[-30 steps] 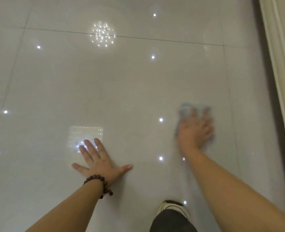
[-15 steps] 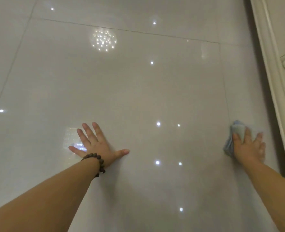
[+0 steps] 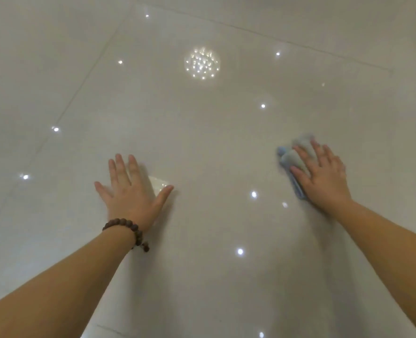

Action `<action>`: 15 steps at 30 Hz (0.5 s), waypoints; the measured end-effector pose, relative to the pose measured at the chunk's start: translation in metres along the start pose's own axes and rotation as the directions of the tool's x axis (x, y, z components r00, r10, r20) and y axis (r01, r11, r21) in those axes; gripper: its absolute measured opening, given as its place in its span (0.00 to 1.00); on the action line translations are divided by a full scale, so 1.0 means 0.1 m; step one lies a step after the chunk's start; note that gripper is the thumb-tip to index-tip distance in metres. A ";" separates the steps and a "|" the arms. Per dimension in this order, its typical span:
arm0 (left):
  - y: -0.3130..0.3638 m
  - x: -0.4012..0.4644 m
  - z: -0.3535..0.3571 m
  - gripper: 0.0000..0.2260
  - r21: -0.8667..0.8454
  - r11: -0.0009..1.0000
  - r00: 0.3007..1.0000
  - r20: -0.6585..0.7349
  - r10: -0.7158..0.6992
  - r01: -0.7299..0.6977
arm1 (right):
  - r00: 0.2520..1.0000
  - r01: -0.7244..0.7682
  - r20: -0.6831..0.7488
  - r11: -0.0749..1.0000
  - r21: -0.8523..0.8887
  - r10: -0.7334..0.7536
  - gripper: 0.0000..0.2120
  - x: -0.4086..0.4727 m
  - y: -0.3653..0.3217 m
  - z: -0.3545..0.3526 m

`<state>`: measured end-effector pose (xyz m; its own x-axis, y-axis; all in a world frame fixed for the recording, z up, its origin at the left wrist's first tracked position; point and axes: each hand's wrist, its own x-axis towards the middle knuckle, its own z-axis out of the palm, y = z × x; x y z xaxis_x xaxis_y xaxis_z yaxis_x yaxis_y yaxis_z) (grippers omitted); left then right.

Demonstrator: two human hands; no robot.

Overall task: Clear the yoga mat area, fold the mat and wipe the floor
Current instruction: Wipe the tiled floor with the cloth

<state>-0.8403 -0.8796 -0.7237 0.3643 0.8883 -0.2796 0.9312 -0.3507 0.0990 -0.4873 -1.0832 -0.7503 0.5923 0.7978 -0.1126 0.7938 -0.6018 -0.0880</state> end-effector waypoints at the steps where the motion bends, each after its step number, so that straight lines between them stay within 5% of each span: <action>1: -0.25 -0.05 -0.01 0.47 -0.007 0.997 0.997 -0.026 -0.074 0.074 | 0.980 -0.197 -0.013 0.979 0.044 0.198 0.32 0.09 0.02 -0.05; 3: -0.69 -0.12 -0.02 0.47 -0.019 0.977 0.977 -0.037 -0.212 0.212 | 0.856 -0.511 0.005 0.845 0.159 0.517 0.30 0.23 -0.36 -0.08; 5: -0.98 -0.08 0.00 0.47 -0.009 0.956 0.955 -0.030 -0.295 0.294 | 0.850 -0.511 -0.027 0.836 0.199 0.526 0.28 0.23 -1.09 0.03; 7: -1.12 -0.01 0.04 0.49 0.014 0.948 0.948 -0.002 -0.318 0.318 | 0.987 -0.098 -0.115 0.985 0.143 0.115 0.27 0.05 -1.88 0.22; 8: -1.15 0.02 0.06 0.50 0.030 0.948 0.948 0.000 -0.318 0.317 | 0.980 0.171 -0.120 0.981 0.090 -0.160 0.26 -0.08 -2.19 0.31; 10: -1.19 0.05 0.12 0.50 0.049 0.949 0.950 -0.010 -0.311 0.311 | 0.815 0.577 -0.068 0.817 0.012 -0.575 0.24 -0.15 -2.42 0.36; 12: -1.20 0.06 0.15 0.49 0.044 0.952 0.953 -0.013 -0.304 0.304 | 0.694 0.720 -0.011 0.694 0.003 -0.720 0.25 0.19 -2.27 0.26; 13: -1.20 0.06 0.16 0.49 0.044 0.952 0.953 -0.019 -0.301 0.302 | 0.703 0.710 -0.018 0.703 -0.022 -0.711 0.26 0.40 -2.15 0.23; 15: -1.22 0.07 0.17 0.48 0.040 0.955 0.955 -0.025 -0.295 0.295 | 0.862 0.505 -0.045 0.863 -0.026 -0.505 0.29 0.87 -1.93 0.16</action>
<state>-0.9509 -0.8352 -0.7538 0.0738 0.9593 -0.2727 0.9961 -0.0841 -0.0262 -0.5906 -0.8982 -0.7593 0.1157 0.9933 -0.0077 0.9875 -0.1159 -0.1073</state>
